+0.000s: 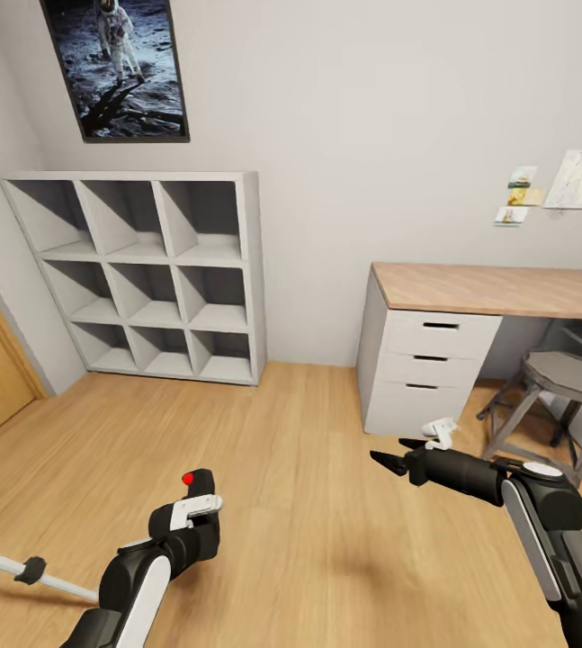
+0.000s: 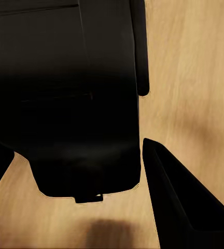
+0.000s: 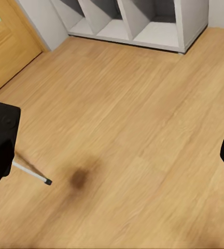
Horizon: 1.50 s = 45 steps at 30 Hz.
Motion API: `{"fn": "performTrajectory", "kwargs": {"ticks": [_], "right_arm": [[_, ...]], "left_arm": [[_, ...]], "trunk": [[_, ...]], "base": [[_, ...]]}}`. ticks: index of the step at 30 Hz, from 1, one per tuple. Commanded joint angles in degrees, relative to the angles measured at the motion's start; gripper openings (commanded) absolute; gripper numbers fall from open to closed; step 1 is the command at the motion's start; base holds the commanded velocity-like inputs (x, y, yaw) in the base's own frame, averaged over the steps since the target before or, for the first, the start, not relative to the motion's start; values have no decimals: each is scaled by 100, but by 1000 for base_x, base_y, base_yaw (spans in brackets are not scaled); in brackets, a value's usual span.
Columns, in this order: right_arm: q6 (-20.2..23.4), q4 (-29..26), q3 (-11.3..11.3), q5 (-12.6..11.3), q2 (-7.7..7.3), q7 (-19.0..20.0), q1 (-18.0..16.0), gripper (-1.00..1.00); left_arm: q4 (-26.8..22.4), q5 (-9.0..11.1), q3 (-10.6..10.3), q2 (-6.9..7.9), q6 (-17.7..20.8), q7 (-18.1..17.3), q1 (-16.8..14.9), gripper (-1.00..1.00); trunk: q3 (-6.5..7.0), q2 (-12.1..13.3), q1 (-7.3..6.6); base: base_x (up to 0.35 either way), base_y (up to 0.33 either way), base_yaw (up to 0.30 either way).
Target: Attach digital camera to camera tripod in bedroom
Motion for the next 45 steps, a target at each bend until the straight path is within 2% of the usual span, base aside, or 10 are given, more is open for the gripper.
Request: {"fn": "performTrajectory", "kwargs": {"ticks": [1,28,45], "right_arm": [[42,-1,-5,-45,-2,-7,-2,100],[0,-1,3,-45,-2,-16,19,100],[-9,-1,3,-45,-7,-9,20,100]], "left_arm": [[-6,50,-3,-1,22,43,-5,-100],[-59,58,-20,-16,41,50,-7,-100],[-39,77,-49,-44,54,42,-10,-100]], "trunk": [[-5,-2,2],[-5,-2,2],[300,679,-371]], "base": [[259,-230,251],[230,-201,265],[14,-12,269]]}}
